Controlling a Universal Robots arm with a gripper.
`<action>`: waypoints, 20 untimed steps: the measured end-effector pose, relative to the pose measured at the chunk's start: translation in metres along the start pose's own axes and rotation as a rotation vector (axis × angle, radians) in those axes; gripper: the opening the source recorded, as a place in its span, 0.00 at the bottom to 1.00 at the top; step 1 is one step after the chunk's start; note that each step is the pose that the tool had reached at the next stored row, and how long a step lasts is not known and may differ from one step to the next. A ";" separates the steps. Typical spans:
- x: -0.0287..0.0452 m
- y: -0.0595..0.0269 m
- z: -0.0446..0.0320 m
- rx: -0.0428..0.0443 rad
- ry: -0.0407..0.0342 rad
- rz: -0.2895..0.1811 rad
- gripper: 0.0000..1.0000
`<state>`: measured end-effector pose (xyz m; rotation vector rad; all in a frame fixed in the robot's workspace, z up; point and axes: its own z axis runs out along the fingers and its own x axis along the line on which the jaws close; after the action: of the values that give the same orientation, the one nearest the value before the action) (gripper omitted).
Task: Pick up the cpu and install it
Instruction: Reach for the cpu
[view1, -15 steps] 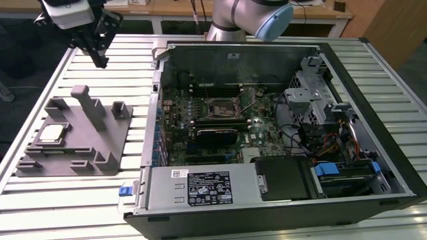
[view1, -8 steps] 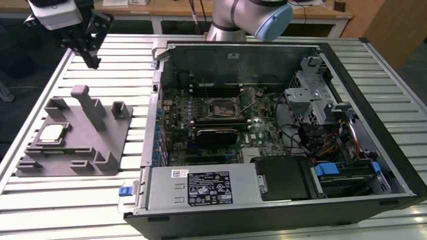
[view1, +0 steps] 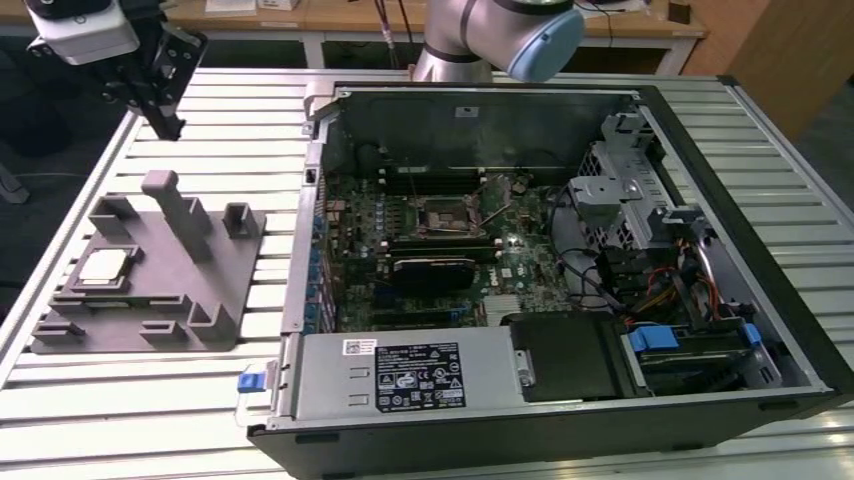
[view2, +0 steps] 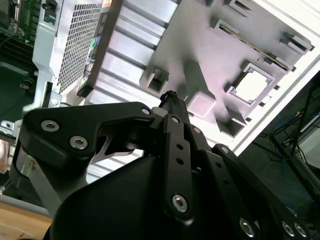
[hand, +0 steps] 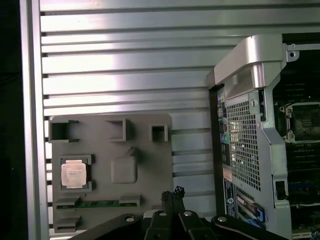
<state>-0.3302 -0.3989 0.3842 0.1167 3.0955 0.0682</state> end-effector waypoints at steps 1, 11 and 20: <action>0.0011 -0.0001 0.0007 0.0000 -0.0001 0.000 0.11; 0.0191 -0.0018 0.0081 0.0001 0.0000 0.000 0.11; 0.0399 -0.0036 0.0133 0.0001 0.0000 0.000 0.11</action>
<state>-0.3696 -0.3989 0.3691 0.1169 3.0955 0.0681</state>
